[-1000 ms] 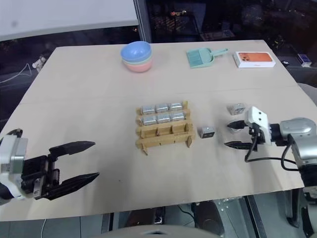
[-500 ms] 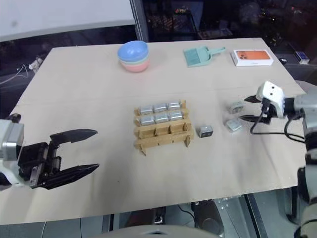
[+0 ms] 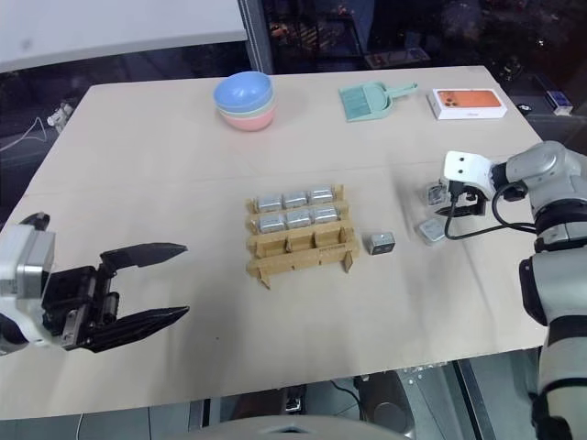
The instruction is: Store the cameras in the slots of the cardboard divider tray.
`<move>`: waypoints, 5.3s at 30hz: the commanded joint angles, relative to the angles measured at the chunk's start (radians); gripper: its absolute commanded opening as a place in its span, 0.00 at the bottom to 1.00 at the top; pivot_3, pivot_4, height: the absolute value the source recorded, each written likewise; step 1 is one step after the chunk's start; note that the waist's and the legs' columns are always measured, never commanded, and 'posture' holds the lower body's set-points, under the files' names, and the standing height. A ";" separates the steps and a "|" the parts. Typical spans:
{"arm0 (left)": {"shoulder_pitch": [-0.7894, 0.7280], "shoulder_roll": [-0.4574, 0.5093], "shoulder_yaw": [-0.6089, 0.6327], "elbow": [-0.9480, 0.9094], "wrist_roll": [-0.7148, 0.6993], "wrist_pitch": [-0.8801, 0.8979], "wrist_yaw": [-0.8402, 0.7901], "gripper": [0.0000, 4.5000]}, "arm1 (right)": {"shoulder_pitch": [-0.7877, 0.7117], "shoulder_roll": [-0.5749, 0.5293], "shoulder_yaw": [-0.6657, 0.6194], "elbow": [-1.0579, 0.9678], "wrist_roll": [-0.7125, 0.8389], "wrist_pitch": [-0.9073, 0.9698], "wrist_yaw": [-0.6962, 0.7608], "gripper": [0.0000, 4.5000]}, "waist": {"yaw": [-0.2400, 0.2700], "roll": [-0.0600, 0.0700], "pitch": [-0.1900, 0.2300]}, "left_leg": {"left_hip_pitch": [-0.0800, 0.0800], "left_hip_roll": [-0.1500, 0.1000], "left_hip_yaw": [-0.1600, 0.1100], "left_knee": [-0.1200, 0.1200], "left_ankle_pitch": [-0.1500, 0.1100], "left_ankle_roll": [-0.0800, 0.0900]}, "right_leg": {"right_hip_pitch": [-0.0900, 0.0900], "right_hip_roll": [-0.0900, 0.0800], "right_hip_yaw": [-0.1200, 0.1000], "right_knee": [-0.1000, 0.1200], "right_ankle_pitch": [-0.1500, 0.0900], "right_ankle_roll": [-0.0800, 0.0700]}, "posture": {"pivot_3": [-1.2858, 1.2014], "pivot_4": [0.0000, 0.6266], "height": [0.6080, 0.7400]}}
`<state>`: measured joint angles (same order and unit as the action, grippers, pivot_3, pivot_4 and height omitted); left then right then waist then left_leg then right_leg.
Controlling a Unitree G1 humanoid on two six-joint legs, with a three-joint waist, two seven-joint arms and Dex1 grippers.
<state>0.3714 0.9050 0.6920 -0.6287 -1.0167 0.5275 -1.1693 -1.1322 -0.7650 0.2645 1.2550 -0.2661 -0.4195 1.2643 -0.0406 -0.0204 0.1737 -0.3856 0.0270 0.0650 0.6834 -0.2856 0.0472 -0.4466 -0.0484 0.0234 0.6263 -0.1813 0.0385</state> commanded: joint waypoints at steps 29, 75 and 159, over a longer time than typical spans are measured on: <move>-0.014 -0.016 0.020 -0.007 0.029 -0.007 -0.022 1.00 | -0.024 -0.067 -0.034 -0.051 0.015 -0.030 0.133 0.86 | -0.002 0.000 0.000 | 0.001 0.000 0.001 0.000 0.000 0.000 | 0.000 0.000 0.001 0.001 0.000 0.000 | 0.52 0.24 1.00; -0.022 -0.031 0.021 0.031 0.087 -0.061 -0.033 1.00 | -0.199 0.152 -0.042 -0.163 0.045 -0.107 0.135 0.14 | -0.018 0.002 0.002 | 0.002 0.002 0.003 0.000 0.000 0.000 | 0.000 0.001 0.002 0.003 0.000 0.000 | 0.52 0.24 1.00; -0.149 0.017 -0.066 0.209 0.230 -0.107 -0.094 1.00 | -0.059 0.380 0.314 -1.279 0.365 1.376 0.038 0.77 | 0.003 0.002 0.002 | -0.012 -0.002 -0.021 0.001 0.003 -0.005 | -0.004 -0.004 -0.019 0.000 0.001 -0.001 | 0.52 0.24 1.00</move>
<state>0.2316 0.9069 0.6168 -0.4187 -0.7755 0.4230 -1.2585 -1.1816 -0.3589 0.6847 0.0365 0.0441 0.9350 1.2876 -0.0377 -0.0180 0.1757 -0.3975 0.0252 0.0442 0.6843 -0.2830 0.0425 -0.4503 -0.0525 0.0042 0.6265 -0.1805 0.0375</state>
